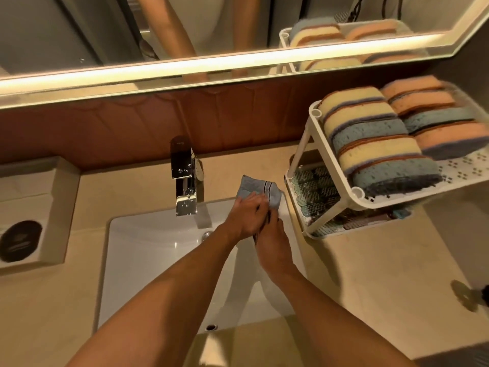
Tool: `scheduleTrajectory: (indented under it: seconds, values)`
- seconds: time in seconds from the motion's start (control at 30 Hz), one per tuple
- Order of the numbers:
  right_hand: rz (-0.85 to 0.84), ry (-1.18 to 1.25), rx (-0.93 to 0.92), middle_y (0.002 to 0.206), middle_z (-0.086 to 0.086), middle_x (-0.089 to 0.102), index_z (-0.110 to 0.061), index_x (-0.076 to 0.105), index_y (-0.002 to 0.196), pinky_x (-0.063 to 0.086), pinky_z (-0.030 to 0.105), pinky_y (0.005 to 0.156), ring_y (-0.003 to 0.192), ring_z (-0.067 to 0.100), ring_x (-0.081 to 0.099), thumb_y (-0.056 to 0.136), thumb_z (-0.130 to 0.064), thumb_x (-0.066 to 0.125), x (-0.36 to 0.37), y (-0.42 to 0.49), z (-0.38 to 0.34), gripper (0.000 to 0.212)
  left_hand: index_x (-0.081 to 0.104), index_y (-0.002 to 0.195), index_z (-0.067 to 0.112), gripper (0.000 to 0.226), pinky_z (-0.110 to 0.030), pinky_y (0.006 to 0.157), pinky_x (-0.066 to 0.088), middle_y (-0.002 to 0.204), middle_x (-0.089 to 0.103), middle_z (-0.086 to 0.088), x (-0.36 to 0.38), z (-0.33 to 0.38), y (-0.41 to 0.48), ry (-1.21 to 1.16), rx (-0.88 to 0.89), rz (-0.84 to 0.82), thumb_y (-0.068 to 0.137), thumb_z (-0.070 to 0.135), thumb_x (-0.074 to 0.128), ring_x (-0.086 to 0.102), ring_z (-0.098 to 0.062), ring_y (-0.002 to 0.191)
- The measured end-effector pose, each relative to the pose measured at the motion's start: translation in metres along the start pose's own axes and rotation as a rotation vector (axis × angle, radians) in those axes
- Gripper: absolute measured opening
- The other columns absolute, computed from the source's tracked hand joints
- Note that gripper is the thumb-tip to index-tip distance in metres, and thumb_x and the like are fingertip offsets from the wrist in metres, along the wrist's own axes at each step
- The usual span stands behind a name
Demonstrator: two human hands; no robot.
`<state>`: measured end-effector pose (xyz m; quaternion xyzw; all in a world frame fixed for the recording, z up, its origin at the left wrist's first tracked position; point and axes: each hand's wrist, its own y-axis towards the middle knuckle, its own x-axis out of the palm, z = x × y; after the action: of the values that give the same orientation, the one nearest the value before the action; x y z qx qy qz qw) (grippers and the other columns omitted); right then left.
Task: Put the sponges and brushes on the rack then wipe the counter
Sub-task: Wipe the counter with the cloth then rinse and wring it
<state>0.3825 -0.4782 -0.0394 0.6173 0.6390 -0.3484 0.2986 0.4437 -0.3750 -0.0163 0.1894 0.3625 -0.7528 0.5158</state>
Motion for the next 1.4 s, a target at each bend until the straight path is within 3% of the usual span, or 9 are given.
scheduleTrajectory:
  seconds: [0.13, 0.3, 0.4, 0.5, 0.63, 0.73, 0.87, 1.1, 1.4]
  values:
    - [-0.123, 0.02, -0.127, 0.12, 0.016, 0.049, -0.008, 0.045, 0.126, 0.045, 0.037, 0.081, 0.106, 0.033, 0.053, 0.099, -0.006, 0.045, -0.006, -0.016, 0.005, 0.028, 0.066, 0.094, 0.021, 0.054, -0.05, 0.098, 0.049, 0.1, 0.068, -0.003, 0.003, -0.008, -0.037, -0.24, -0.15, 0.016, 0.101, 0.055, 0.025, 0.061, -0.026, 0.098]
    - [-0.17, 0.069, -0.24, 0.104, 0.008, 0.063, -0.011, 0.061, 0.111, 0.052, 0.03, 0.073, 0.09, 0.025, 0.064, 0.092, -0.02, 0.063, -0.024, -0.026, -0.003, 0.021, 0.065, 0.12, 0.03, 0.05, -0.036, 0.097, 0.049, 0.118, 0.067, 0.005, -0.005, -0.02, -0.091, -0.394, -0.22, 0.009, 0.097, 0.067, 0.04, 0.062, -0.014, 0.107]
    - [-0.203, 0.321, -0.255, 0.101, 0.009, 0.068, -0.01, 0.063, 0.114, 0.054, 0.033, 0.077, 0.089, 0.022, 0.065, 0.093, -0.034, 0.048, -0.04, -0.039, -0.009, 0.035, 0.064, 0.121, 0.027, 0.042, -0.027, 0.087, 0.052, 0.113, 0.069, 0.004, -0.007, -0.029, -0.125, -0.479, -0.247, 0.056, 0.095, 0.059, 0.059, 0.066, -0.011, 0.101]
    - [-0.317, 0.355, -0.105, 0.107, 0.002, 0.068, -0.024, 0.058, 0.122, 0.051, 0.034, 0.08, 0.095, 0.018, 0.064, 0.102, -0.023, 0.042, -0.049, -0.044, -0.023, 0.026, 0.061, 0.125, 0.023, 0.044, -0.025, 0.086, 0.053, 0.112, 0.071, 0.004, -0.007, -0.035, -0.151, -0.543, -0.185, 0.083, 0.09, 0.046, 0.074, 0.068, -0.01, 0.101]
    - [-0.318, 0.308, -0.179, 0.109, 0.0, 0.069, -0.025, 0.061, 0.121, 0.051, 0.031, 0.087, 0.1, 0.016, 0.065, 0.106, -0.023, 0.042, -0.052, -0.061, -0.046, 0.024, 0.063, 0.122, 0.025, 0.023, -0.031, 0.09, 0.054, 0.11, 0.071, 0.004, -0.013, -0.047, -0.176, -0.454, -0.13, 0.235, 0.1, 0.032, 0.061, 0.067, -0.016, 0.105]
    - [-0.321, 0.138, -0.282, 0.123, 0.005, 0.059, -0.025, 0.055, 0.137, 0.047, 0.032, 0.096, 0.11, 0.022, 0.06, 0.107, -0.028, 0.044, -0.051, -0.066, -0.063, 0.033, 0.062, 0.113, 0.039, 0.017, -0.04, 0.089, 0.055, 0.106, 0.072, 0.01, -0.028, -0.053, -0.193, -0.368, -0.134, 0.334, 0.101, 0.039, 0.051, 0.067, -0.013, 0.099]
    - [-0.218, -0.015, -0.374, 0.134, 0.004, 0.044, -0.027, 0.052, 0.138, 0.053, 0.04, 0.089, 0.104, 0.029, 0.063, 0.105, -0.033, 0.047, -0.054, -0.08, -0.086, 0.034, 0.062, 0.105, 0.04, 0.016, -0.039, 0.086, 0.051, 0.104, 0.071, 0.011, -0.046, -0.055, -0.215, -0.291, -0.194, 0.407, 0.1, 0.044, 0.047, 0.064, -0.018, 0.096]
    - [-0.061, -0.558, -0.546, 0.141, -0.003, 0.054, -0.03, 0.042, 0.146, 0.041, 0.042, 0.091, 0.12, 0.029, 0.054, 0.094, -0.043, 0.06, -0.066, -0.092, -0.117, 0.056, 0.06, 0.113, 0.043, 0.018, -0.038, 0.084, 0.049, 0.112, 0.069, 0.011, -0.069, -0.047, -0.237, -0.212, -0.179, 0.465, 0.103, 0.047, 0.045, 0.062, -0.019, 0.1]
    - [-0.03, -0.368, -0.603, 0.117, 0.0, 0.067, -0.029, 0.052, 0.141, 0.056, 0.041, 0.079, 0.103, 0.023, 0.061, 0.102, -0.029, 0.049, -0.09, -0.094, -0.145, 0.039, 0.055, 0.135, 0.04, 0.038, -0.045, 0.104, 0.05, 0.129, 0.055, 0.0, -0.084, -0.052, -0.247, -0.328, -0.084, 0.385, 0.099, 0.05, 0.048, 0.056, -0.02, 0.118]
